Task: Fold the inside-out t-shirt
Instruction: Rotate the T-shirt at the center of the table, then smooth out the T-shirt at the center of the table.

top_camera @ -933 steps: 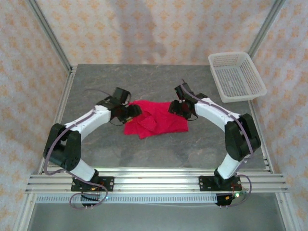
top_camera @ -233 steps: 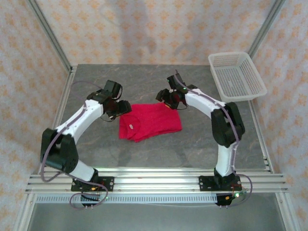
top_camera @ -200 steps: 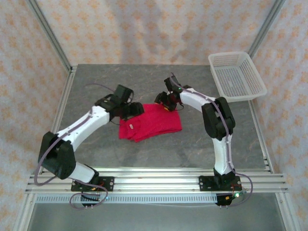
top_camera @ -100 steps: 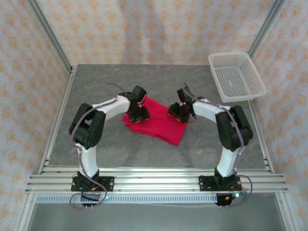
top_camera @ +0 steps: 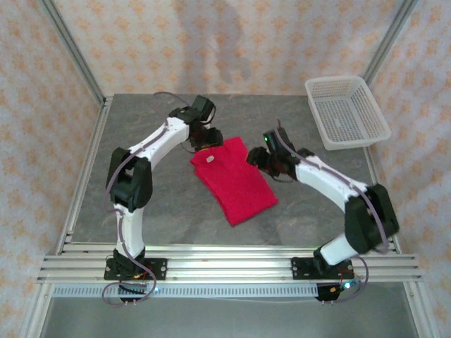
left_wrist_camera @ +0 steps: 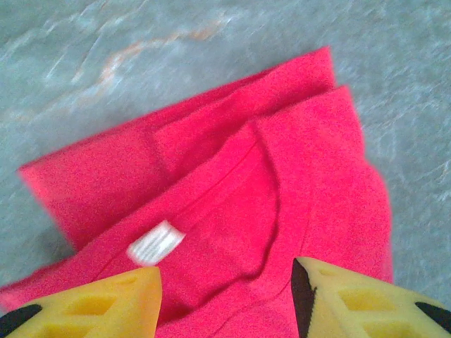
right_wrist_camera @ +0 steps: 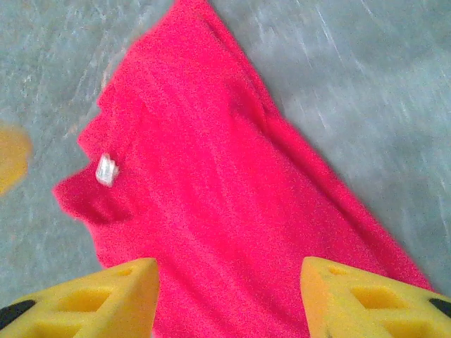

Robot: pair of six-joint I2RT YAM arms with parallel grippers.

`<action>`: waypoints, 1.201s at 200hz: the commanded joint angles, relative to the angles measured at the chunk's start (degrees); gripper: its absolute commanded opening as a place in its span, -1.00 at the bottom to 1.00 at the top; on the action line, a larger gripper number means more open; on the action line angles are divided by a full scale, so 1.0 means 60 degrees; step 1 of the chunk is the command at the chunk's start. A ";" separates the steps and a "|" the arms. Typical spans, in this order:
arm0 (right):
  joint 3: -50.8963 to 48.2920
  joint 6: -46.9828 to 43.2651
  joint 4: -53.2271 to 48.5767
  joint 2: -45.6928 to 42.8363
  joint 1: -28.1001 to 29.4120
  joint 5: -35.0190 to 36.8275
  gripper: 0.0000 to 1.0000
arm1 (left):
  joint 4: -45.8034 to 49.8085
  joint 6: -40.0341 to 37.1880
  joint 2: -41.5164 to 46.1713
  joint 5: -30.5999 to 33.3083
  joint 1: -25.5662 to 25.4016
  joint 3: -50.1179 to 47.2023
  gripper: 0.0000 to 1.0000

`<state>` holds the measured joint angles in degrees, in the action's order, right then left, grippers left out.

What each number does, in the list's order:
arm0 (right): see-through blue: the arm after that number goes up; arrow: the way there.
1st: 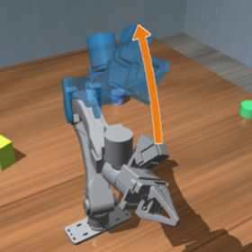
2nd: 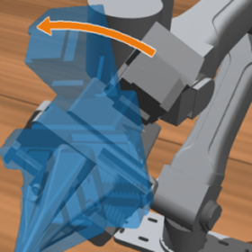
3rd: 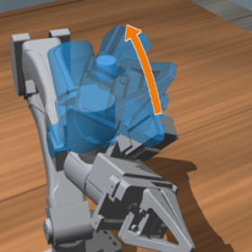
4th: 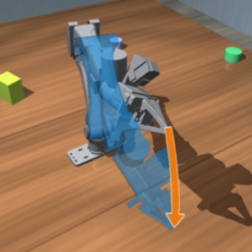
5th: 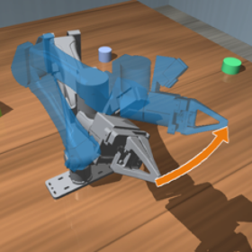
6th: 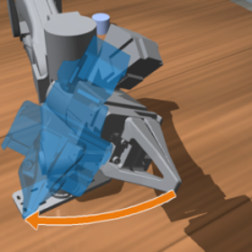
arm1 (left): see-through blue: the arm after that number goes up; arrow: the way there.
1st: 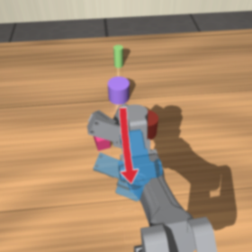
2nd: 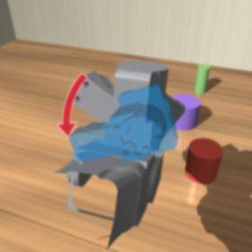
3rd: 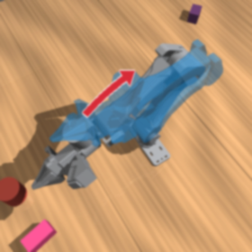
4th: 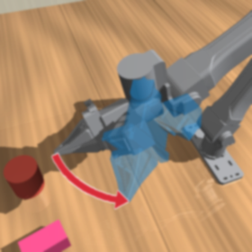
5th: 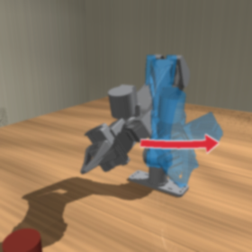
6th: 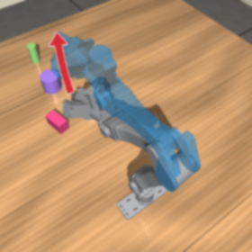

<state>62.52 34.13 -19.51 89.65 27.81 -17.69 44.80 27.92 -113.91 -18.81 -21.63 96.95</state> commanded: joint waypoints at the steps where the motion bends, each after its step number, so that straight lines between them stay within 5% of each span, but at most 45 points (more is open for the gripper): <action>1: 0.1803 -0.2071 -0.0592 0.1773 -0.0087 0.0117 0.18 | 0.0284 -0.0049 0.1194 -0.0236 0.0374 -0.1530 0.08; 65: 0.5730 -0.2733 -0.2165 0.5839 -0.0167 -0.0377 0.18 | -0.1704 0.0680 0.1183 -0.1023 0.0528 -0.4076 0.27; 100: 0.4373 -0.1953 -0.1890 0.5224 -0.0181 -0.0143 -0.33 | -0.1300 0.0506 -0.0324 -0.0796 0.0550 -0.2513 0.00; 114: 0.3310 -0.1405 -0.1729 0.4483 -0.0167 0.0004 -0.39 | -0.0962 0.0184 -0.0656 -0.0680 0.0612 -0.1714 -0.14; 139: 0.1552 -0.0834 -0.0869 0.2799 -0.0151 0.0046 -0.23 | -0.0479 -0.0132 -0.0835 -0.0669 0.0689 -0.0661 -0.26; 167: 0.1626 -0.1358 -0.1293 0.1977 -0.0175 0.0671 0.06 | -0.0385 -0.0281 -0.0658 -0.1033 0.0690 -0.0331 -0.25; 240: 0.2135 -0.1388 -0.2332 0.2612 -0.0155 0.0634 0.07 | -0.0728 -0.0259 -0.1143 -0.1658 0.0690 -0.0093 -0.20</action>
<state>75.77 25.06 -29.28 104.57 26.94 -15.81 40.69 27.29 -118.91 -26.83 -17.85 94.11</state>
